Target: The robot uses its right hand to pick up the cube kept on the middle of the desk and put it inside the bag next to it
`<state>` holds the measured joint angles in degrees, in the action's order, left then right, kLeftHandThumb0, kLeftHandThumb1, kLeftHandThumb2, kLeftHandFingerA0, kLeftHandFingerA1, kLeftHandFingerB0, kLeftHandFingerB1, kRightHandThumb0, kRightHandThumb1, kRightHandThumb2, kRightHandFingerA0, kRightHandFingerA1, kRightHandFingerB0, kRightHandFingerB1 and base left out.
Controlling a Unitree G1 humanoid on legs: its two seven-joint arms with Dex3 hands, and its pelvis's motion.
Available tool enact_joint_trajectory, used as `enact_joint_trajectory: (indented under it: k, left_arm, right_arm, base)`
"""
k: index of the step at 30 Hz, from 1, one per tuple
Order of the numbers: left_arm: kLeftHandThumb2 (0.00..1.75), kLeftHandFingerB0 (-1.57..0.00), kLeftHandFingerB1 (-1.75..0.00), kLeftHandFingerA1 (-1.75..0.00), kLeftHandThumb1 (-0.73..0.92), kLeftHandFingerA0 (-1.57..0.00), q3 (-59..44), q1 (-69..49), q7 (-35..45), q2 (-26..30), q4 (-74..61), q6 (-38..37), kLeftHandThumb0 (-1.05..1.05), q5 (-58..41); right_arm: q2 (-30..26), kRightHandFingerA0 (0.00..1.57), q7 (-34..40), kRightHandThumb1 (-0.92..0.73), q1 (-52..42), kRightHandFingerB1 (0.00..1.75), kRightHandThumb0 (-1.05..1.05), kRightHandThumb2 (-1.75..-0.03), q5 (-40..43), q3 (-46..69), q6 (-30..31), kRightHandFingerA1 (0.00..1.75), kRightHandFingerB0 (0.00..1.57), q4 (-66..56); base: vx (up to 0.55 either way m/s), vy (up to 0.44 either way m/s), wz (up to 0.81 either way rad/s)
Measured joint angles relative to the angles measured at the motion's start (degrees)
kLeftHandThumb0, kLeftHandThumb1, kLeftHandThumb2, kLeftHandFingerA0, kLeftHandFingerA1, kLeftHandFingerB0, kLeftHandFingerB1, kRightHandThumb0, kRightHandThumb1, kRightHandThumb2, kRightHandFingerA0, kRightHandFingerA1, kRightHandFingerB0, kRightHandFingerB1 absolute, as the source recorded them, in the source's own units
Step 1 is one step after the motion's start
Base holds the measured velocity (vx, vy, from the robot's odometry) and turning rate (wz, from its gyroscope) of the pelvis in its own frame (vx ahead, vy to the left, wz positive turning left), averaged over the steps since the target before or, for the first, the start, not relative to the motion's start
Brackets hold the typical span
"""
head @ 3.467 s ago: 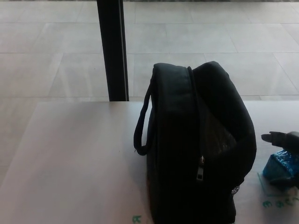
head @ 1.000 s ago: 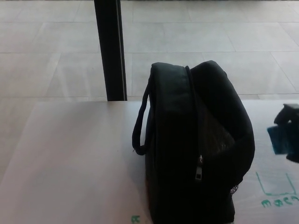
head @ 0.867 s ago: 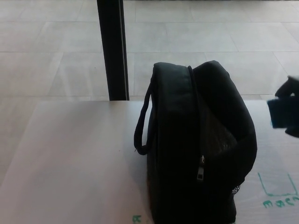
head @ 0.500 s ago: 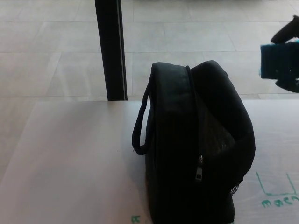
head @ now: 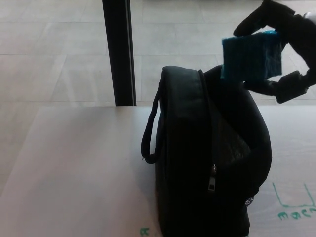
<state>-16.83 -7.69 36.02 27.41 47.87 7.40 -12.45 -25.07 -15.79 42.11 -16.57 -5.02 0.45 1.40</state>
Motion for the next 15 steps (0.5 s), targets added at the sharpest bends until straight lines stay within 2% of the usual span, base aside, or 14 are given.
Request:
enact_joint_trajectory:
  k: [2,3,4,5,6,7,10,11,12,15]
  left_arm:
    - [1.10,0.00,-0.50,-0.51,0.54,-0.03,-0.3,0.0,0.2,0.0,0.0,0.0,-0.38,-0.1]
    - [0.90,-0.08,-0.44,-0.54,0.65,-0.18,-0.3,0.0,0.3,0.0,-0.1,0.0,-0.74,-0.1]
    - [1.11,0.00,-0.50,-0.52,0.53,-0.03,-0.4,0.0,0.3,0.0,-0.1,0.0,-0.39,-0.1]
    - [1.11,0.00,-0.50,-0.52,0.53,-0.03,-0.4,0.1,0.3,0.0,0.0,0.0,-0.39,-0.1]
    - [0.90,-0.09,-0.45,-0.55,0.66,-0.18,-0.4,0.1,0.4,0.0,0.0,0.0,-0.75,-0.1]
    - [1.10,0.00,-0.50,-0.52,0.53,-0.04,-0.4,0.1,0.4,0.0,0.0,0.0,-0.39,-0.1]
    - [1.10,0.00,-0.50,-0.52,0.53,-0.03,-0.6,0.0,0.6,0.0,-0.3,0.0,-0.39,-0.1]
    - [1.11,0.00,-0.50,-0.52,0.54,-0.03,-0.7,0.0,0.6,0.0,-0.3,0.0,-0.39,-0.1]
    - [1.10,0.00,-0.50,-0.52,0.52,-0.03,-0.8,0.0,0.7,0.0,-0.4,0.0,-0.39,-0.2]
    - [1.09,0.00,-0.50,-0.52,0.51,-0.04,-1.0,-0.1,0.8,0.0,-0.9,0.1,-0.39,-0.2]
  right_arm:
    - [0.0,0.86,-1.4,-0.52,-0.6,1.67,-0.23,-1.18,0.1,-1.4,1.1,1.75,0.71,-2.0]
    - [-0.1,0.86,-2.2,-0.50,-1.2,1.66,-0.22,-1.18,0.1,-2.1,1.3,1.75,0.73,-2.8]
    - [-0.2,0.86,-2.8,-0.51,-1.8,1.65,-0.21,-1.15,0.1,-2.6,1.4,1.75,0.74,-3.3]
    - [-0.3,0.86,-3.4,-0.51,-2.4,1.65,-0.21,-1.15,0.1,-3.1,1.6,1.75,0.74,-4.0]
    - [-0.4,0.86,-4.1,-0.53,-3.0,1.64,-0.20,-1.07,0.1,-3.5,1.8,1.75,0.76,-4.4]
    - [-0.5,0.86,-4.5,-0.50,-3.3,1.64,-0.20,-1.12,0.0,-3.7,1.8,1.75,0.76,-4.6]
    - [-1.4,0.90,-5.7,-0.47,-4.2,1.62,-0.17,-1.19,0.1,-4.1,1.6,1.74,0.79,-4.7]
    - [-1.7,1.20,-6.1,-0.46,-4.5,1.28,-0.21,-1.16,0.1,-4.1,1.3,1.38,1.05,-4.7]
    - [-1.9,0.89,-6.3,-0.46,-4.9,1.62,-0.15,-1.20,0.1,-4.1,1.0,1.75,0.79,-4.7]
    - [-2.6,0.87,-7.5,-0.50,-6.3,1.57,-0.12,-1.13,0.2,-4.3,0.6,1.75,0.77,-4.8]
  base:
    - [0.00,0.000,0.00]
    - [0.00,0.000,0.00]
    - [0.00,0.000,0.00]
    - [0.00,0.000,0.00]
    - [0.00,0.000,0.00]
    - [0.00,0.000,0.00]
    - [0.00,0.000,0.00]
    - [0.00,0.000,0.00]
    - [0.00,0.000,0.00]
    - [0.00,0.000,0.00]
